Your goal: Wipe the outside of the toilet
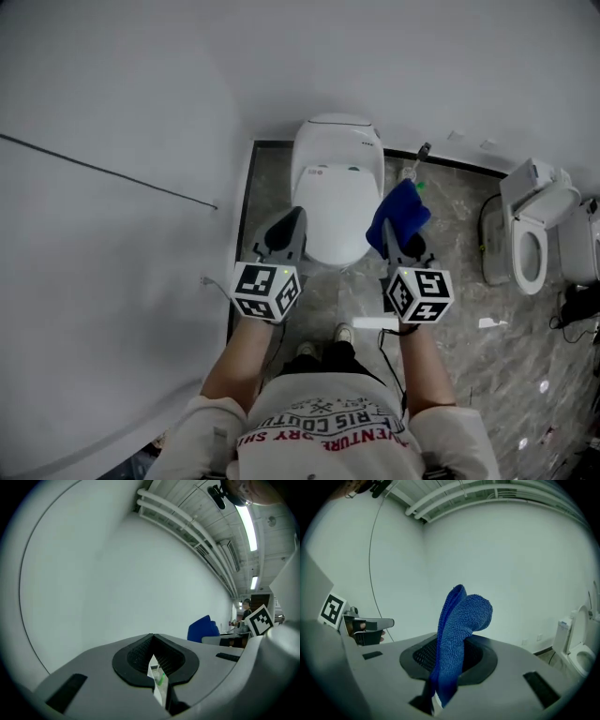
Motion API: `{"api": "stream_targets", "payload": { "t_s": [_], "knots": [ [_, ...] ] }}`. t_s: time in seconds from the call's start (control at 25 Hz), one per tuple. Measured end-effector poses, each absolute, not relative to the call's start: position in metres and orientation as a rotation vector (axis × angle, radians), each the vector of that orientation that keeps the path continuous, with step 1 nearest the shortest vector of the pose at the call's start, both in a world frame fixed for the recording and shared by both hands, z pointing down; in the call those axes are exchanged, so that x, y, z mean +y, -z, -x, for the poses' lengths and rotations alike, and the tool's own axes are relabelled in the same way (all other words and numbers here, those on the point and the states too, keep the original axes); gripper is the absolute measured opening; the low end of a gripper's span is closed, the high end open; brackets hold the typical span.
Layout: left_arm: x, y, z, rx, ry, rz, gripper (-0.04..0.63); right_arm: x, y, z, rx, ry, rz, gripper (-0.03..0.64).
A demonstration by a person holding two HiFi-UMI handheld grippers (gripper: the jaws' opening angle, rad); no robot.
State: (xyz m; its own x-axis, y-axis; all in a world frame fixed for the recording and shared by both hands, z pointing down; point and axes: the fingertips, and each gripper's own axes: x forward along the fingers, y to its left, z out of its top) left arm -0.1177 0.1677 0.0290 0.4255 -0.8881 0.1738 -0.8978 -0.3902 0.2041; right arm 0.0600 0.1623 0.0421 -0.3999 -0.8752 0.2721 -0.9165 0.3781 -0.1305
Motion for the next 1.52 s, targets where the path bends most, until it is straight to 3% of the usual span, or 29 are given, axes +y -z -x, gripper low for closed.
{"api": "stream_targets", "payload": {
  "t_s": [0.24, 0.68, 1.52],
  "knots": [
    [0.187, 0.034, 0.13, -1.606, -0.028, -2.477, 0.006, 0.193, 0.026, -0.054, -2.505, -0.222, -1.697, 0.077],
    [0.225, 0.097, 0.133, -1.625, 0.084, -2.603, 0.006, 0.226, 0.073, -0.05, -2.538, -0.037, -1.657, 0.077],
    [0.258, 0.092, 0.118, -1.63, 0.012, -2.631, 0.006, 0.258, 0.066, -0.056, -2.523, -0.054, -1.606, 0.076]
  ]
}}
